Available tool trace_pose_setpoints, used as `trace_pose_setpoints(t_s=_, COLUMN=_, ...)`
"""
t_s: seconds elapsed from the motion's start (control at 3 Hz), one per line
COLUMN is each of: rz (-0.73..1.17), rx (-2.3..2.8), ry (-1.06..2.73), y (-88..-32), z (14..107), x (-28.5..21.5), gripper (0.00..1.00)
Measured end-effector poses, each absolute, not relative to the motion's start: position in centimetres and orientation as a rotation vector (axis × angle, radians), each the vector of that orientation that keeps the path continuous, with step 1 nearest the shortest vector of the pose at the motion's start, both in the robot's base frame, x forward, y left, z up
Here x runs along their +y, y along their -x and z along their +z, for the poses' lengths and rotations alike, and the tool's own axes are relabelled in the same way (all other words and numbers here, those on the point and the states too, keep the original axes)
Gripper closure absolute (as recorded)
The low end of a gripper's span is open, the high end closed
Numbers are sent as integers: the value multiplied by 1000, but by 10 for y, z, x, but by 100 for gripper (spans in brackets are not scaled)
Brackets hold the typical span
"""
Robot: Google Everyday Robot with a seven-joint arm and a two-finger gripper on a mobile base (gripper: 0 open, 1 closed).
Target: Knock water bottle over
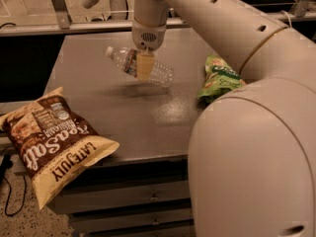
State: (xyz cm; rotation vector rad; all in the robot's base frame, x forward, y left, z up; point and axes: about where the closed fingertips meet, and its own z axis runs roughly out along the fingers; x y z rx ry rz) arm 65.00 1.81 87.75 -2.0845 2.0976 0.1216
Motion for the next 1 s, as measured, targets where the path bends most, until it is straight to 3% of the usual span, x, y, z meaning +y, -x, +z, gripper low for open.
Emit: trace_pose_setpoints(t_s=1.0, rz=63, rx=2048, ry=2174, y=-650, z=870, x=38, gripper=12)
